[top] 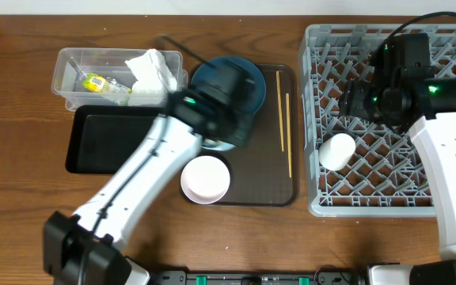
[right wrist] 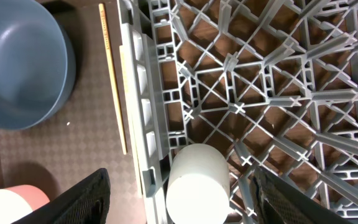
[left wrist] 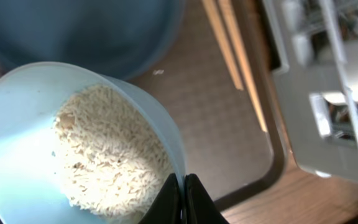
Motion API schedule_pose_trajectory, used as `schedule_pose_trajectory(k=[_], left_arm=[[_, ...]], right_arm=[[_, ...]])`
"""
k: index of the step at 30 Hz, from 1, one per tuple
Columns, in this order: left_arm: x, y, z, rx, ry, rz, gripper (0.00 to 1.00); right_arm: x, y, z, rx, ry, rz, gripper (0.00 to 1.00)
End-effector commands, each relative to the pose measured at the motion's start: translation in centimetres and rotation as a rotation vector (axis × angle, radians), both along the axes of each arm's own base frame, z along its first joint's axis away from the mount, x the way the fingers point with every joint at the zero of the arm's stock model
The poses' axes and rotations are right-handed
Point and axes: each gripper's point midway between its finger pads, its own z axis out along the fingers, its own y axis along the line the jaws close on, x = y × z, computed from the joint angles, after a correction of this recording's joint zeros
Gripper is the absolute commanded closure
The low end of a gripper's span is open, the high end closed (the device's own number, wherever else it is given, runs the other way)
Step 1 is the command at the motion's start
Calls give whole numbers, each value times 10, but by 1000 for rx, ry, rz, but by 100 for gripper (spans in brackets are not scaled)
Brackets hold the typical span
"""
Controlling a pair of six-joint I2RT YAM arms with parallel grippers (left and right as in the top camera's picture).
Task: Sort waste into correct bins and load items into the dishwasher rack
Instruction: 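Grasp the light-blue rice bowl with left gripper and lift it, then tilt the bowl with left gripper to pour rice onto black tray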
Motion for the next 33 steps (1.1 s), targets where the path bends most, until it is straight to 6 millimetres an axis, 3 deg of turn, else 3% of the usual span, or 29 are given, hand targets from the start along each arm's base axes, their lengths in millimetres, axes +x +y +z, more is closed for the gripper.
schedule_pose_trajectory(k=[1, 7, 16, 28, 33], left_arm=[[9, 23, 12, -100, 45, 57, 94], [22, 65, 21, -340, 117, 108, 94], [26, 144, 10, -537, 140, 258, 94], [23, 204, 12, -942, 101, 372, 94], [27, 219, 9, -1080, 100, 412, 94]], right_arm=[[0, 0, 10, -2, -30, 14, 30], [0, 0, 10, -1, -31, 13, 29], [1, 0, 11, -5, -35, 21, 30], [0, 0, 10, -5, -31, 21, 29], [0, 0, 10, -5, -31, 21, 29]])
